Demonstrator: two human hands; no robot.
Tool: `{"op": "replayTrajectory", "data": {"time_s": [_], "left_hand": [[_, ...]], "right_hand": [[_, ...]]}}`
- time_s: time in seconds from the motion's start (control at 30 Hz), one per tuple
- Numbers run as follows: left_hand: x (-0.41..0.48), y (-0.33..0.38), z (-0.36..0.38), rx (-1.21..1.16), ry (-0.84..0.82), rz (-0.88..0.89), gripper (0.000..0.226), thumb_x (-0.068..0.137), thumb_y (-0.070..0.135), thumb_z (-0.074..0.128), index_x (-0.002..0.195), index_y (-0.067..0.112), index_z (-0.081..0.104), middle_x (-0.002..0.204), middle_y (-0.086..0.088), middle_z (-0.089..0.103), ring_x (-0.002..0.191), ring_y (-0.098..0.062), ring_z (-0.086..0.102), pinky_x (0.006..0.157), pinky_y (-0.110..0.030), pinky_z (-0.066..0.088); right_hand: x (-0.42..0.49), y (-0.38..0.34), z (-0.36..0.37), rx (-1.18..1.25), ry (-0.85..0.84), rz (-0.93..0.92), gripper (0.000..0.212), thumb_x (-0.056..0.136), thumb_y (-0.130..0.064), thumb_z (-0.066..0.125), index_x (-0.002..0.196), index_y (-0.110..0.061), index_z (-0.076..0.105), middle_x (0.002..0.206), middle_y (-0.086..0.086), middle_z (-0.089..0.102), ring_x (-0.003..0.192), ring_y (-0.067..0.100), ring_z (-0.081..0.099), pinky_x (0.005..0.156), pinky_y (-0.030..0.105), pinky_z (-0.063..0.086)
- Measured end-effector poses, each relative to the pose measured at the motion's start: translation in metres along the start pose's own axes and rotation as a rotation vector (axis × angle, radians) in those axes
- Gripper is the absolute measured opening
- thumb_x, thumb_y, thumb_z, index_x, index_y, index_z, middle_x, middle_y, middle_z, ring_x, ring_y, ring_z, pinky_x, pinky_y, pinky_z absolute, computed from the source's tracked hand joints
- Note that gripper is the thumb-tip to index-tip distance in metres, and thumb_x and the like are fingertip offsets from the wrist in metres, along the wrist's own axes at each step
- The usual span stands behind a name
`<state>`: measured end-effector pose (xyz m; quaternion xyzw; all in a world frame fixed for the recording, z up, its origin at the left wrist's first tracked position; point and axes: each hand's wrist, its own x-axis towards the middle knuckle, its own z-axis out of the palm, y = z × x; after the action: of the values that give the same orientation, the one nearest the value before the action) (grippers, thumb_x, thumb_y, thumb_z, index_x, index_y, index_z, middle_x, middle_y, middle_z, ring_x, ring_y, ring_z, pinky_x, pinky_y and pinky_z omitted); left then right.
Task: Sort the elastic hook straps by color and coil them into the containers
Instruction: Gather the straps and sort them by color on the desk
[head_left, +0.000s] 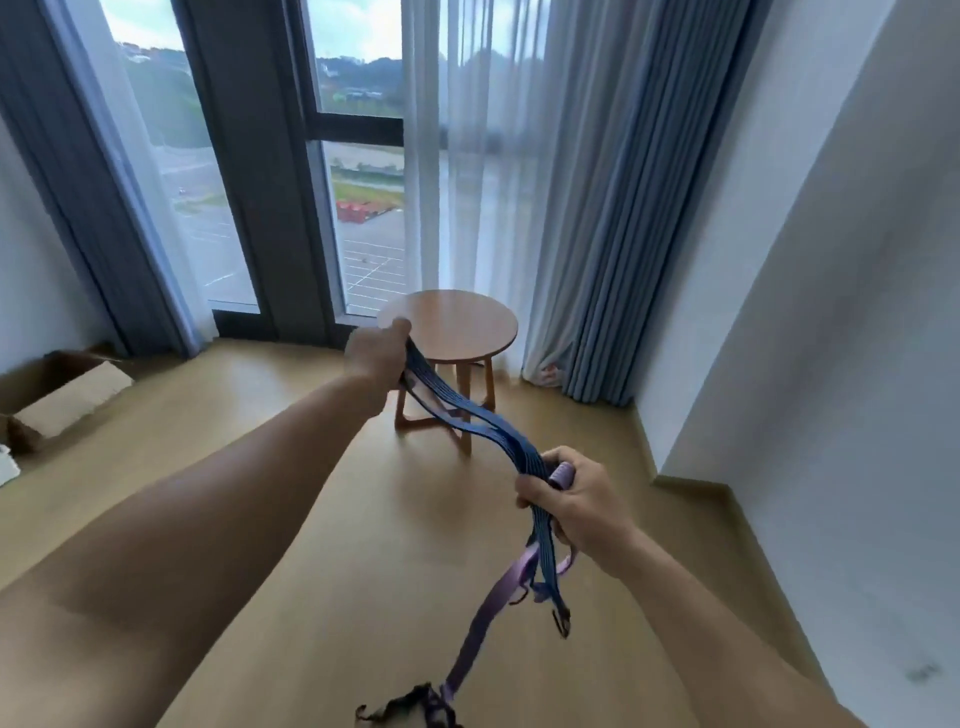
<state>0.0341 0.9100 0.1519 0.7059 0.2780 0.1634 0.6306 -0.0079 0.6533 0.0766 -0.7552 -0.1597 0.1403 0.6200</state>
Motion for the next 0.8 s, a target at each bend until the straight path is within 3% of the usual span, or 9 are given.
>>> {"op": "replayTrajectory", "data": {"time_s": [0.1,0.17,0.2,0.27,0.33,0.4,0.53,0.63,0.8], "left_hand": [[-0.002,-0.04,0.008,0.466,-0.062,-0.045,0.045,0.097,0.045,0.039,0.1,0.005,0.06,0.095,-0.015,0.061,0.08,-0.029,0.055,0.078,-0.042,0.051],[-0.015,-0.048,0.025,0.69,-0.096,0.148,0.044,0.093,0.039,0.047,0.118,0.005,0.057,0.12,-0.02,0.057,0.106,-0.036,0.053,0.093,-0.045,0.046],[-0.024,-0.047,0.036,0.647,-0.197,0.277,0.049,0.089,0.033,0.052,0.13,0.006,0.052,0.133,-0.019,0.051,0.119,-0.036,0.048,0.101,-0.046,0.043],[-0.051,-0.038,0.058,0.348,-0.638,0.367,0.069,0.079,0.024,0.054,0.146,0.018,0.041,0.15,-0.007,0.041,0.133,-0.023,0.042,0.107,-0.037,0.041],[-0.079,-0.029,0.079,0.231,-1.063,0.339,0.077,0.071,0.018,0.056,0.146,0.029,0.041,0.148,0.005,0.045,0.124,-0.009,0.05,0.096,-0.022,0.049],[-0.098,-0.022,0.101,0.336,-1.233,0.403,0.069,0.074,0.014,0.062,0.14,0.027,0.048,0.134,0.005,0.057,0.113,-0.011,0.06,0.088,-0.024,0.054],[-0.129,-0.005,0.148,0.558,-1.075,0.696,0.013,0.087,0.014,0.064,0.1,0.016,0.064,0.09,-0.002,0.065,0.086,-0.024,0.063,0.073,-0.034,0.05],[-0.153,0.004,0.18,0.409,-1.087,0.552,0.015,0.091,0.006,0.053,0.086,0.016,0.062,0.073,-0.007,0.064,0.067,-0.022,0.064,0.065,-0.038,0.052],[-0.2,0.006,0.218,0.103,-1.091,0.285,0.019,0.098,0.017,0.044,0.096,0.004,0.057,0.075,-0.014,0.059,0.057,-0.026,0.059,0.055,-0.038,0.049]], "right_hand": [[-0.009,-0.014,-0.014,0.021,0.062,-0.022,0.019,0.085,-0.011,0.076,0.096,0.0,0.065,0.077,0.013,0.074,0.06,0.01,0.067,0.055,0.02,0.051],[-0.014,-0.026,-0.025,-0.015,0.074,-0.006,0.019,0.085,-0.011,0.076,0.097,-0.001,0.066,0.078,0.013,0.074,0.058,0.009,0.067,0.052,0.02,0.049],[-0.018,-0.031,-0.031,-0.041,0.071,0.009,0.018,0.085,-0.011,0.076,0.097,-0.001,0.067,0.078,0.013,0.074,0.056,0.008,0.066,0.049,0.018,0.048],[-0.024,-0.039,-0.046,-0.078,0.055,0.042,0.018,0.085,-0.009,0.075,0.097,0.0,0.067,0.078,0.016,0.072,0.052,0.008,0.064,0.045,0.017,0.046],[-0.032,-0.045,-0.062,-0.111,0.042,0.068,0.019,0.086,-0.01,0.075,0.098,0.001,0.066,0.078,0.018,0.071,0.046,0.011,0.059,0.038,0.02,0.039],[-0.042,-0.048,-0.081,-0.127,0.048,0.083,0.021,0.087,-0.015,0.075,0.098,0.0,0.065,0.077,0.017,0.072,0.043,0.015,0.049,0.037,0.023,0.03],[-0.075,-0.042,-0.121,-0.08,0.113,0.085,0.025,0.084,-0.022,0.077,0.102,-0.008,0.067,0.081,0.015,0.074,0.041,0.014,0.042,0.038,0.022,0.032],[-0.108,-0.027,-0.141,-0.071,0.167,0.118,0.036,0.074,-0.029,0.08,0.101,-0.01,0.066,0.084,0.016,0.074,0.041,0.012,0.044,0.038,0.023,0.034],[-0.155,-0.016,-0.174,-0.04,0.344,0.107,0.014,0.083,-0.015,0.076,0.086,-0.005,0.067,0.077,0.015,0.073,0.041,0.012,0.05,0.038,0.024,0.04]]}}
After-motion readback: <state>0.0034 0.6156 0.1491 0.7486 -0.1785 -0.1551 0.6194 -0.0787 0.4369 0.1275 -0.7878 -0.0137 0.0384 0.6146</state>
